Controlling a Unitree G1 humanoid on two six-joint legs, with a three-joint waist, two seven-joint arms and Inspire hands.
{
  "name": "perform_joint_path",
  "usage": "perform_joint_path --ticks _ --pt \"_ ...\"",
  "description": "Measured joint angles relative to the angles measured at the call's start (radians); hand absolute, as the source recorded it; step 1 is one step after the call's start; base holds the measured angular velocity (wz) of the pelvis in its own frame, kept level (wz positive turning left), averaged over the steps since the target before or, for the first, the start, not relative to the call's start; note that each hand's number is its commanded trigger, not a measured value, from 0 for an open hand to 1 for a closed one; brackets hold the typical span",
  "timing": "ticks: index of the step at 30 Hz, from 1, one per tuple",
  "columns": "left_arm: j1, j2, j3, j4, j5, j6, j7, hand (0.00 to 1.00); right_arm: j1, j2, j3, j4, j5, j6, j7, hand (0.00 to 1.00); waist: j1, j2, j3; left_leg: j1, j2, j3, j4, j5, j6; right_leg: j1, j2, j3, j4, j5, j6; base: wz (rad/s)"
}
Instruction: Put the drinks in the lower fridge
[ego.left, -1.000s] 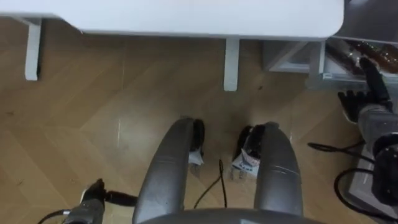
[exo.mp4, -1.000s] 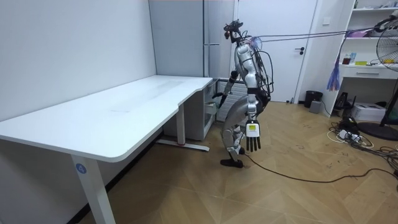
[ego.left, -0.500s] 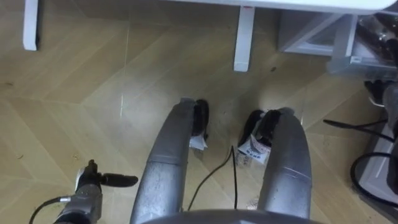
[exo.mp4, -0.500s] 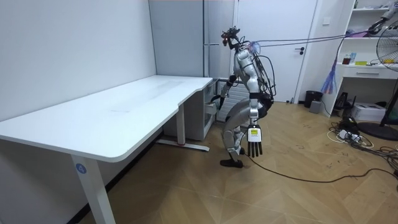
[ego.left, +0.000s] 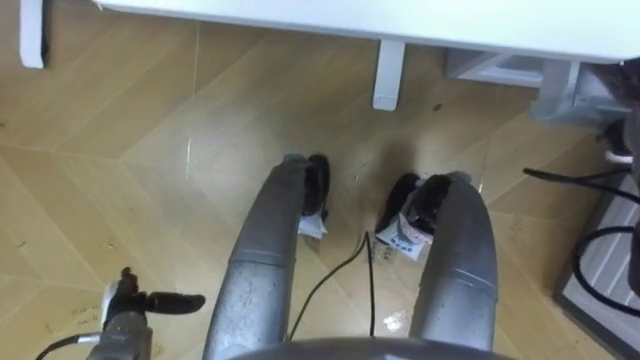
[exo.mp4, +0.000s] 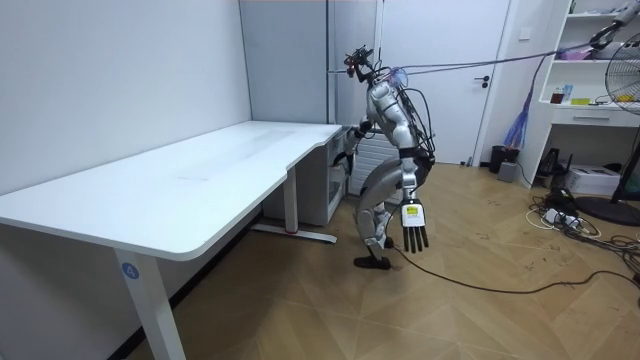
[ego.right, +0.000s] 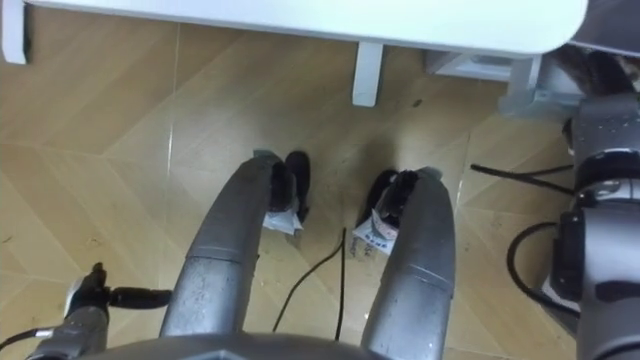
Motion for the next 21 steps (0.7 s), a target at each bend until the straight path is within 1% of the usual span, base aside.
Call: perform_joint_path --ticks 2,4,7,8,10,12,14,16,21 --pt "0.010 0.006 0.001 0.001 0.000 -0.003 0.014 0.00 -0.001 -0.012 0.021 -0.047 0.006 0.000 -0.023 0.00 0.002 -0.001 -0.0004 0.000 -0.002 -0.002 0.001 0.000 -0.003 0.001 -0.002 -0.002 0.006 -0.003 -0.006 0.07" --pt "0.030 0.010 0.003 0.001 0.002 -0.006 0.032 0.00 -0.001 -0.019 0.052 -0.114 -0.012 0.002 -0.072 0.00 0.001 -0.002 -0.0011 0.001 -0.001 -0.007 0.013 -0.004 -0.011 0.003 -0.001 -0.003 0.019 -0.009 -0.016 0.03" --pt "0.049 0.011 0.003 -0.002 0.004 -0.007 0.039 0.00 -0.001 -0.030 0.111 -0.119 -0.051 0.017 -0.106 0.00 0.006 -0.006 -0.0009 0.000 0.000 -0.021 0.028 -0.009 -0.021 0.011 -0.001 -0.014 0.032 -0.025 -0.016 0.03" --pt "0.054 0.011 0.004 -0.005 0.004 -0.007 0.039 0.00 -0.001 -0.030 0.114 -0.119 -0.054 0.017 -0.110 0.00 0.007 -0.006 -0.0009 0.000 0.000 -0.024 0.031 -0.010 -0.024 0.012 -0.001 -0.016 0.034 -0.026 -0.018 0.06" --pt "0.091 0.012 0.005 -0.035 0.003 -0.005 0.040 0.00 -0.001 -0.031 0.116 -0.123 -0.058 0.017 -0.127 0.00 0.010 -0.006 -0.0010 -0.002 -0.001 -0.026 0.033 -0.010 -0.032 0.012 -0.004 -0.018 0.042 -0.029 -0.020 0.08" --pt "0.122 0.012 0.011 -0.066 0.003 -0.005 0.040 0.00 -0.001 -0.031 0.118 -0.129 -0.067 0.017 -0.144 0.00 0.015 -0.006 -0.0011 -0.002 0.000 -0.028 0.040 -0.009 -0.035 0.012 -0.004 -0.018 0.050 -0.031 -0.024 0.02" --pt "0.140 0.014 0.016 -0.084 0.003 -0.006 0.040 0.00 -0.001 -0.031 0.124 -0.136 -0.074 0.017 -0.162 0.00 0.020 -0.006 -0.0011 -0.002 0.000 -0.029 0.045 -0.008 -0.039 0.011 -0.004 -0.019 0.056 -0.034 -0.028 0.00" --pt "0.148 0.016 0.018 -0.084 0.001 -0.006 0.040 0.00 -0.001 -0.040 0.153 -0.142 -0.074 0.017 -0.191 0.00 0.031 -0.006 -0.0012 -0.002 0.000 -0.033 0.056 -0.011 -0.047 0.011 -0.004 -0.019 0.069 -0.039 -0.036 0.00" --pt "0.161 0.016 0.014 -0.087 0.001 -0.004 0.041 0.00 -0.001 -0.040 0.189 -0.174 -0.074 0.017 -0.240 0.00 0.036 -0.005 -0.0012 -0.002 0.002 -0.039 0.071 -0.011 -0.059 0.010 -0.004 -0.020 0.089 -0.049 -0.053 0.01"
